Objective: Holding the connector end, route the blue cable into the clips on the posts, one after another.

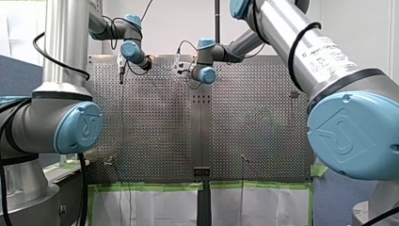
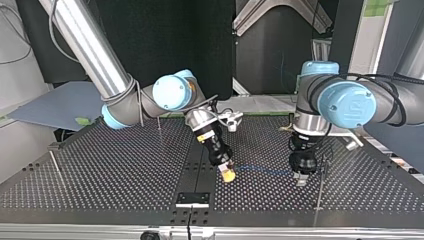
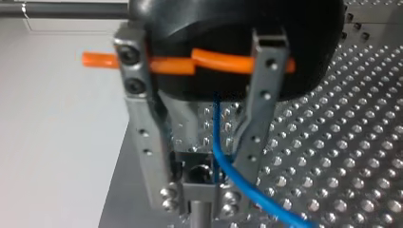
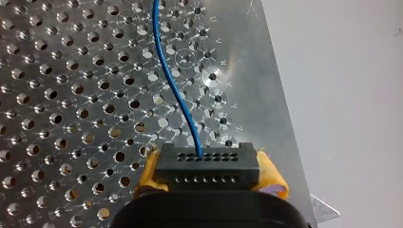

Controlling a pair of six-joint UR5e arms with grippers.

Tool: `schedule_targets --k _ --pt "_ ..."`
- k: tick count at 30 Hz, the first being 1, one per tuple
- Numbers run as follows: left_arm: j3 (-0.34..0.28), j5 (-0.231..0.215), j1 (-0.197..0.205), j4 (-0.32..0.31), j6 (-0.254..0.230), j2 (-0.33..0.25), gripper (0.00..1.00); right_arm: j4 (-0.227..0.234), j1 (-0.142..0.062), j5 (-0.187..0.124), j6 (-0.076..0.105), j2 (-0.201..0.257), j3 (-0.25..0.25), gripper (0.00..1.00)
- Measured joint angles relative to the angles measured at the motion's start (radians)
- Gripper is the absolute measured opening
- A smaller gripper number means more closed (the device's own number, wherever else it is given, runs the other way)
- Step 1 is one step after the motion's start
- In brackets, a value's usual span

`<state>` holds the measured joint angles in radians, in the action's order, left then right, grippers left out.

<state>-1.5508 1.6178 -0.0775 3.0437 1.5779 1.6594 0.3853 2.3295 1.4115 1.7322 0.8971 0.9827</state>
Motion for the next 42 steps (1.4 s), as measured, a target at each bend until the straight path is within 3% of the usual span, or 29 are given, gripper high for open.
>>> schedule_targets --k 7,12,16,18,19,21,26,42 --pt "0.0 0.024 -0.005 0.001 -0.008 -0.002 0.52 -0.001 0.0 0.0 0.0 0.0 0.0 0.0" --pt "0.0 0.026 -0.006 0.0 -0.012 -0.005 0.47 -0.001 0.0 0.0 0.0 -0.001 0.0 0.0" --pt "0.0 0.027 -0.007 0.001 -0.013 -0.005 0.33 -0.002 0.0 0.0 0.0 -0.001 0.0 0.0" --pt "0.0 0.027 -0.007 0.001 -0.013 -0.005 0.33 -0.002 0.0 0.0 0.0 -0.001 0.0 0.0" --pt "0.0 0.027 -0.007 0.001 -0.013 -0.005 0.18 -0.002 0.0 0.0 0.0 -0.001 0.0 0.0" --pt "0.0 0.026 -0.007 0.001 -0.012 -0.005 0.09 -0.002 0.0 0.0 0.0 -0.001 0.0 0.0" --pt "0.0 0.024 -0.007 0.001 -0.012 -0.005 0.02 -0.004 0.0 0.0 0.0 -0.002 0.0 0.0" --pt "0.0 0.022 -0.006 0.002 -0.001 -0.006 0.02 -0.006 -0.002 0.0 -0.001 -0.003 0.002 0.0"
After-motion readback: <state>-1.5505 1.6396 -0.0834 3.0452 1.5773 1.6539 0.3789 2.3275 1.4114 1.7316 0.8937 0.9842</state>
